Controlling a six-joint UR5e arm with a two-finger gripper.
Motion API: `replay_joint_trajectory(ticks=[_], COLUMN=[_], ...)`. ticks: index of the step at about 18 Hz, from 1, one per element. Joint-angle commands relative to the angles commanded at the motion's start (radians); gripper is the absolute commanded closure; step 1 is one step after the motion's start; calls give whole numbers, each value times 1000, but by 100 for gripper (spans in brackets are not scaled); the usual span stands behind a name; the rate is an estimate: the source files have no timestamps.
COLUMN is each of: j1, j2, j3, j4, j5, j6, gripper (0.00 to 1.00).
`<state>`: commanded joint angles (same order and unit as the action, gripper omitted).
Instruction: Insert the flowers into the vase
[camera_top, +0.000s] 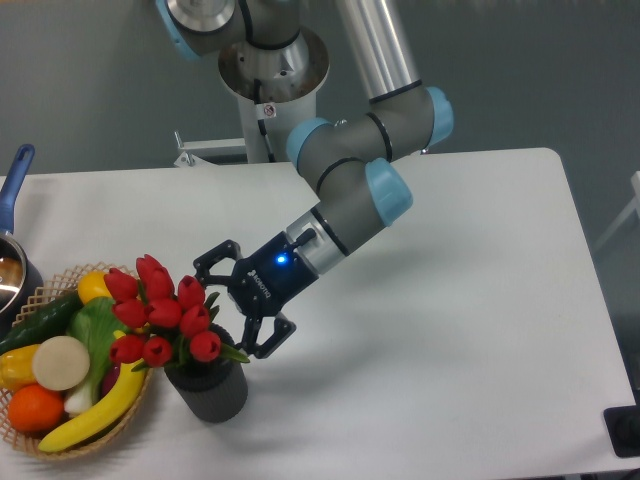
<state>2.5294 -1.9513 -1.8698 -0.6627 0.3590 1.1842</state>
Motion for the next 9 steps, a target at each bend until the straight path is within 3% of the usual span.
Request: replay_joint_trajectory(ticks=[7,9], j1=[121,158], j2=[51,55], j3=[-3,6], j4=[-6,-8], j5=[6,58], j6=[8,8], gripper=[0,0])
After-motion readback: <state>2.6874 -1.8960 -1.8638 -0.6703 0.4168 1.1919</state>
